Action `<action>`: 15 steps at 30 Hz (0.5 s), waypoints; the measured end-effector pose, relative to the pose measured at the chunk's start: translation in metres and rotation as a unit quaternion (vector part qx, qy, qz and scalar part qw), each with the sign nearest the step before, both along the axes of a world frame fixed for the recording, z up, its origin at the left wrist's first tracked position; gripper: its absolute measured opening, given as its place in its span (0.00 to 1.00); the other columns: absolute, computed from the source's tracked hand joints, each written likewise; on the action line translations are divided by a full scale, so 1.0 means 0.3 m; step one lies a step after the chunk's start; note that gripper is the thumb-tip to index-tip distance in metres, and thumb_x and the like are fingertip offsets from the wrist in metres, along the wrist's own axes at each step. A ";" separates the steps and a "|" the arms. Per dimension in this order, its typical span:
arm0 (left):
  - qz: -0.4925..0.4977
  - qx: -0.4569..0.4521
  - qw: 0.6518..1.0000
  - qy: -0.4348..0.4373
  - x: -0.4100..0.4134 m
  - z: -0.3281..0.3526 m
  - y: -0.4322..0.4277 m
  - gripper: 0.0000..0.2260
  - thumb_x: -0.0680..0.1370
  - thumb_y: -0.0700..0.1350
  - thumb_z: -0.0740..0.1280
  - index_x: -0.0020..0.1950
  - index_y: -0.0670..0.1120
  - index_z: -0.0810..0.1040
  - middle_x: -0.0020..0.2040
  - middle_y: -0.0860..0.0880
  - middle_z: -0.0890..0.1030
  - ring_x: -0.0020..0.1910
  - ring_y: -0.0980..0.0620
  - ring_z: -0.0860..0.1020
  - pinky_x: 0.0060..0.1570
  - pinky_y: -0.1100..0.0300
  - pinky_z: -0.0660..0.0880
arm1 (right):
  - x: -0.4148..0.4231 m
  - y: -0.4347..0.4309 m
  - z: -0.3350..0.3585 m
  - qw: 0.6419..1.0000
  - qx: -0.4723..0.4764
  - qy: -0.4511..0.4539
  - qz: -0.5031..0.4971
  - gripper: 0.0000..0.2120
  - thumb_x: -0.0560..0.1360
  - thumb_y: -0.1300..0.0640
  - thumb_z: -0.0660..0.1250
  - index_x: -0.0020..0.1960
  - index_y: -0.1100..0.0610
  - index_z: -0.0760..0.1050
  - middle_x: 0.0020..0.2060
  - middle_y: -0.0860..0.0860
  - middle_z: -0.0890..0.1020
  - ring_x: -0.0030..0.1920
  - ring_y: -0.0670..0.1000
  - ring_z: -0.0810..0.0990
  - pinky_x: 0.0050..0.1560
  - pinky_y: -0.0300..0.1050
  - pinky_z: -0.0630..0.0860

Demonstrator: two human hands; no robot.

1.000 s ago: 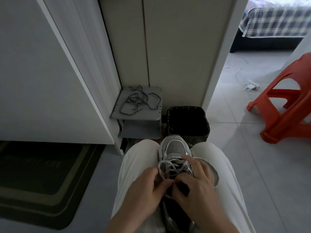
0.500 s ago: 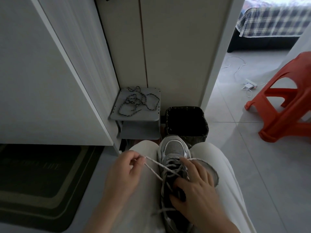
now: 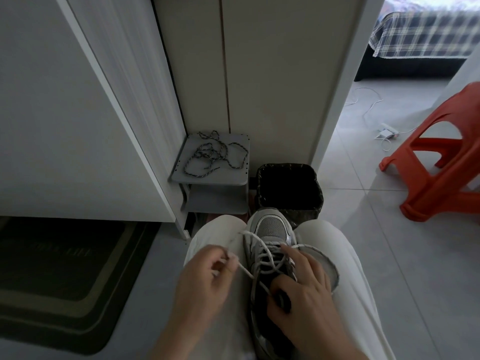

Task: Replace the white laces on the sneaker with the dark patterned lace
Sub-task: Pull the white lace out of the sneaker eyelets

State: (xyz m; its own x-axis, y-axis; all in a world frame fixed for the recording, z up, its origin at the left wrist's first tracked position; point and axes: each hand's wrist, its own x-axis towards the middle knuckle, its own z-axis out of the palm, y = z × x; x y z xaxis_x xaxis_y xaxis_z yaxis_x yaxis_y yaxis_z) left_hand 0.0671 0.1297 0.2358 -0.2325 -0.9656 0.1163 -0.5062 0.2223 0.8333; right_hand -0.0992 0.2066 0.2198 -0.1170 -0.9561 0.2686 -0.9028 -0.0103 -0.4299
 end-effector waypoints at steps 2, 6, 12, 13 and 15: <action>0.073 0.013 0.997 0.021 0.043 0.023 -0.038 0.03 0.75 0.47 0.68 0.42 0.54 0.77 0.36 0.51 0.80 0.37 0.59 0.79 0.33 0.69 0.71 | -0.006 -0.002 0.003 1.000 0.002 0.004 -0.002 0.11 0.54 0.55 0.80 0.31 0.50 0.78 0.62 0.55 0.76 0.59 0.63 0.75 0.54 0.58 0.74; 0.147 0.058 0.986 0.062 0.077 0.035 -0.063 0.02 0.76 0.48 0.66 0.44 0.56 0.76 0.40 0.52 0.81 0.37 0.61 0.79 0.34 0.68 0.70 | -0.005 -0.003 0.004 1.000 -0.010 -0.007 0.003 0.12 0.55 0.54 0.81 0.30 0.49 0.78 0.61 0.55 0.77 0.59 0.63 0.76 0.54 0.57 0.73; -0.053 0.170 0.984 0.016 -0.066 -0.050 0.068 0.14 0.70 0.58 0.69 0.54 0.58 0.76 0.48 0.56 0.81 0.46 0.63 0.79 0.50 0.61 0.76 | -0.009 0.004 -0.004 0.999 -0.013 -0.033 0.015 0.09 0.59 0.52 0.80 0.34 0.48 0.79 0.63 0.55 0.76 0.61 0.62 0.74 0.55 0.57 0.74; -0.045 0.158 0.986 0.010 -0.078 -0.053 0.076 0.13 0.71 0.57 0.70 0.54 0.58 0.76 0.48 0.56 0.81 0.46 0.64 0.78 0.50 0.62 0.76 | -0.012 0.007 -0.006 0.999 -0.015 -0.036 0.015 0.09 0.60 0.52 0.79 0.35 0.48 0.80 0.63 0.55 0.75 0.61 0.62 0.73 0.55 0.57 0.74; -0.025 0.144 0.989 0.015 -0.078 -0.054 0.075 0.08 0.72 0.54 0.71 0.48 0.56 0.76 0.44 0.56 0.81 0.42 0.65 0.77 0.45 0.67 0.75 | -0.016 0.011 -0.011 0.999 -0.016 -0.038 0.015 0.09 0.60 0.51 0.79 0.35 0.48 0.80 0.63 0.55 0.75 0.61 0.62 0.73 0.55 0.57 0.74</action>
